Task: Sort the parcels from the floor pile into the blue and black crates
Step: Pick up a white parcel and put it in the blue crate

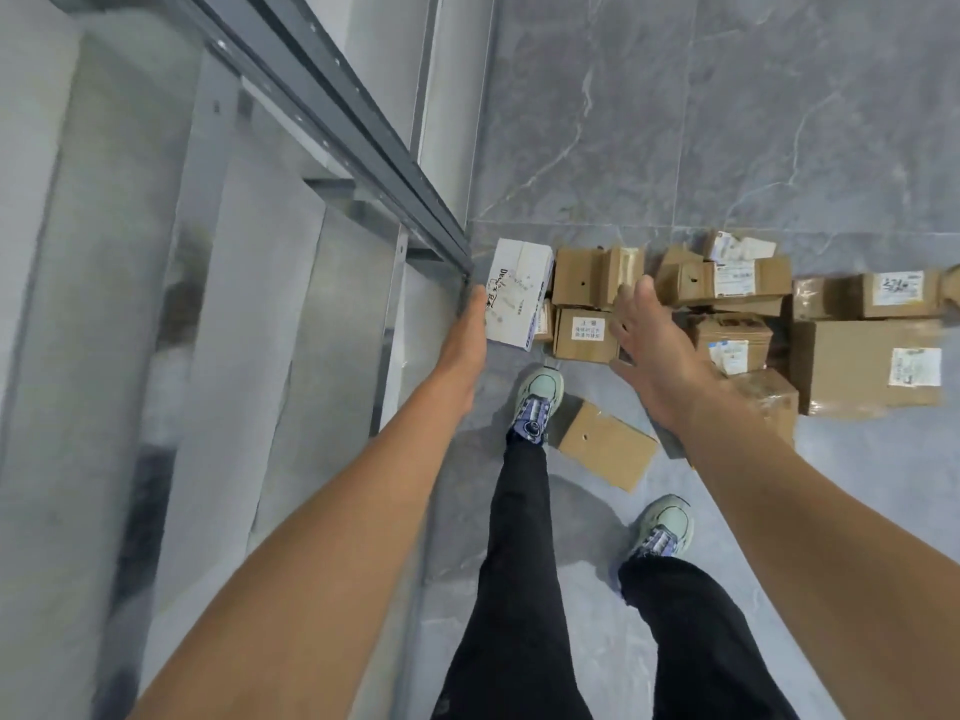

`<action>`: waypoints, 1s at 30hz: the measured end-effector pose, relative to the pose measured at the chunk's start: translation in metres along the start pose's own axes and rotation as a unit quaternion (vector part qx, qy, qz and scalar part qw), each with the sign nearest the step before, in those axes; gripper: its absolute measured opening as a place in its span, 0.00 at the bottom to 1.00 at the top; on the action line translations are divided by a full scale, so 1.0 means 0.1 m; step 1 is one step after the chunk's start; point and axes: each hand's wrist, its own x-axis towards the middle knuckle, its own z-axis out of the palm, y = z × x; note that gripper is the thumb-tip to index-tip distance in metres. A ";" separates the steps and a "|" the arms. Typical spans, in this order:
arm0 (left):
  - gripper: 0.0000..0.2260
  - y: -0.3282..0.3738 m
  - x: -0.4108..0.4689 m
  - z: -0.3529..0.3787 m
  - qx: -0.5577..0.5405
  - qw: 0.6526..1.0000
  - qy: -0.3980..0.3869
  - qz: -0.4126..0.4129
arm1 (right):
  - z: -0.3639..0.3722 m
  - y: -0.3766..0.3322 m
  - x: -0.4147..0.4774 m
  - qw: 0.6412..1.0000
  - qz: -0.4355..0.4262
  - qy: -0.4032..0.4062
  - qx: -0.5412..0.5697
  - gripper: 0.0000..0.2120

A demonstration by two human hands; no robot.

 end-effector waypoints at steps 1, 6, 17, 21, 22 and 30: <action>0.27 -0.03 0.29 -0.01 0.007 1.000 -0.006 -0.010 | 0.03 0.07 0.23 1.000 0.010 0.014 0.002 0.38; 0.25 -0.20 1.71 -0.04 0.047 0.998 -0.030 -0.022 | 0.26 0.46 1.46 0.997 0.057 0.050 0.008 0.38; 0.23 -0.73 3.97 0.02 0.125 0.989 0.000 -0.077 | 0.50 1.30 3.54 0.982 0.174 0.071 0.036 0.46; 0.24 -0.93 4.45 0.07 0.114 0.989 0.002 -0.091 | 0.56 1.46 3.98 0.978 0.182 0.082 0.060 0.46; 0.25 -1.01 4.57 0.08 0.101 0.991 -0.002 -0.091 | 0.57 1.48 4.05 0.979 0.175 0.084 0.064 0.41; 0.25 -1.15 4.88 0.09 0.085 0.988 -0.056 -0.117 | 0.60 1.64 4.28 0.982 0.148 0.073 0.091 0.24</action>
